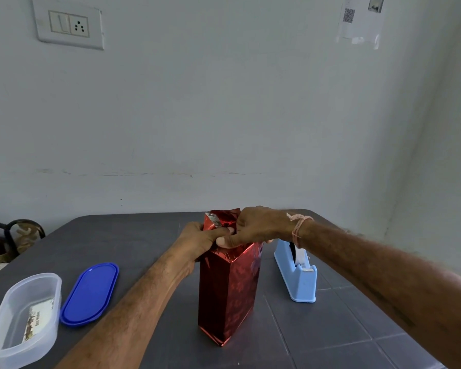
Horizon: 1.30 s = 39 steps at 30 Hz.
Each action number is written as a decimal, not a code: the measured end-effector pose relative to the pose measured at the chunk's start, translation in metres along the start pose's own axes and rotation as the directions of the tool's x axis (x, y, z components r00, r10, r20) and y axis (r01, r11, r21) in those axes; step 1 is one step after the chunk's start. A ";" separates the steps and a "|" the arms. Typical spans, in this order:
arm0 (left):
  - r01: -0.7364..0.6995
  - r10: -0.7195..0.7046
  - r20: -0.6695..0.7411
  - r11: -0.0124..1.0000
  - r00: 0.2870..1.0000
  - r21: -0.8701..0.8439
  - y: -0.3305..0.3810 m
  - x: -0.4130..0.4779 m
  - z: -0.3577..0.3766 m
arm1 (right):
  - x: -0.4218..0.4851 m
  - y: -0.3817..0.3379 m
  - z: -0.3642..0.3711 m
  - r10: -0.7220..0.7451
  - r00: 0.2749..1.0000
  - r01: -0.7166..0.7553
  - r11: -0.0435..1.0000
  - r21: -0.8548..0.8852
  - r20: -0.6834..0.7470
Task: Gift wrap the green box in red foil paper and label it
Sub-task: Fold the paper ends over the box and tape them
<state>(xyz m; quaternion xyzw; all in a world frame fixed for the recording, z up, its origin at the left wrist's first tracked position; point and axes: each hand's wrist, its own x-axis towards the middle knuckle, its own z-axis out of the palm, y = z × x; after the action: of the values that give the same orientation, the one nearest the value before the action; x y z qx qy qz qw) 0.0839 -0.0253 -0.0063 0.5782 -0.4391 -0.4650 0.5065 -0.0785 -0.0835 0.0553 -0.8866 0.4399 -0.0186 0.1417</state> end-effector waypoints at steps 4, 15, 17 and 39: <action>0.004 -0.004 -0.004 1.000 1.000 0.009 0.000 0.000 0.000 | 0.000 0.001 0.003 -0.027 0.999 0.027 1.000 0.004 -0.029; 0.007 -0.007 -0.002 1.000 1.000 0.026 0.002 -0.002 0.001 | -0.001 0.012 0.002 -0.058 0.998 0.054 0.990 0.134 0.023; 0.004 -0.004 -0.002 0.999 1.000 0.041 0.002 -0.001 0.001 | -0.001 0.014 0.005 -0.064 0.998 0.067 0.989 0.134 -0.027; -0.035 0.027 0.107 0.997 0.994 0.068 0.003 0.006 -0.005 | -0.038 0.007 0.009 -0.067 0.969 0.130 0.956 0.263 -0.238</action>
<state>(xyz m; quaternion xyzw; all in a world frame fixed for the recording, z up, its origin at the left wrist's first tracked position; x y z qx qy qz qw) 0.0893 -0.0306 -0.0036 0.5632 -0.4903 -0.4715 0.4692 -0.1055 -0.0554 0.0488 -0.8710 0.4013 -0.1882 0.2119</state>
